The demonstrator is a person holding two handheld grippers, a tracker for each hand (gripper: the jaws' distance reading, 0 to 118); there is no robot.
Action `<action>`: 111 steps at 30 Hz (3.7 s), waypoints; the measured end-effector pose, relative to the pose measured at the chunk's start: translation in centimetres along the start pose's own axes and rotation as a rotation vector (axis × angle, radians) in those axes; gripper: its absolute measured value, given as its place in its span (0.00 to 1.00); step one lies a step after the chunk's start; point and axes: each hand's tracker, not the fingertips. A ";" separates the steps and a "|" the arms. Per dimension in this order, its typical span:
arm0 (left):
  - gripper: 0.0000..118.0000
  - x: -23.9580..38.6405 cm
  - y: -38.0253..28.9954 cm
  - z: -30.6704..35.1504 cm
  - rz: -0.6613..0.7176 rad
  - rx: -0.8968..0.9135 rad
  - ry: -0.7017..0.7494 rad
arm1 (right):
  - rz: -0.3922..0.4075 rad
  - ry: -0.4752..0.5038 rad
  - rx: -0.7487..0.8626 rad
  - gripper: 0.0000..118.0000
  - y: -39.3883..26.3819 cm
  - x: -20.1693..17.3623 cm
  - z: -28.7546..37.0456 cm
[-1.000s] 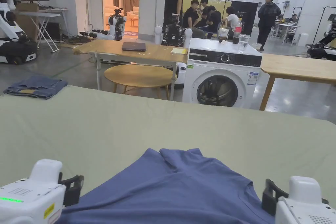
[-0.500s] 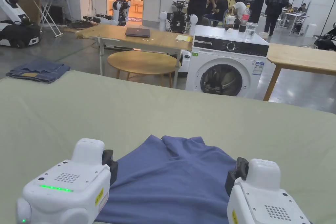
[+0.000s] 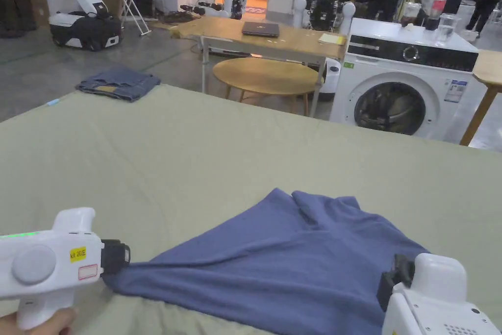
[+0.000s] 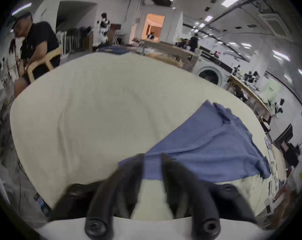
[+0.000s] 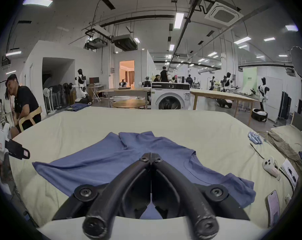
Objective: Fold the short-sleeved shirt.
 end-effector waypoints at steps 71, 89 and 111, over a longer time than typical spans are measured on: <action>0.00 3.6 4.0 1.6 -0.132 0.118 -0.045 | 0.146 0.080 -0.265 0.03 16.0 7.7 -20.0; 0.00 16.2 28.1 9.1 -0.277 0.414 -0.152 | 0.006 -0.160 0.146 0.03 31.7 16.3 -6.2; 0.00 24.6 43.4 10.8 -0.379 0.633 -0.076 | 0.044 -0.275 0.329 0.03 44.8 17.0 -11.2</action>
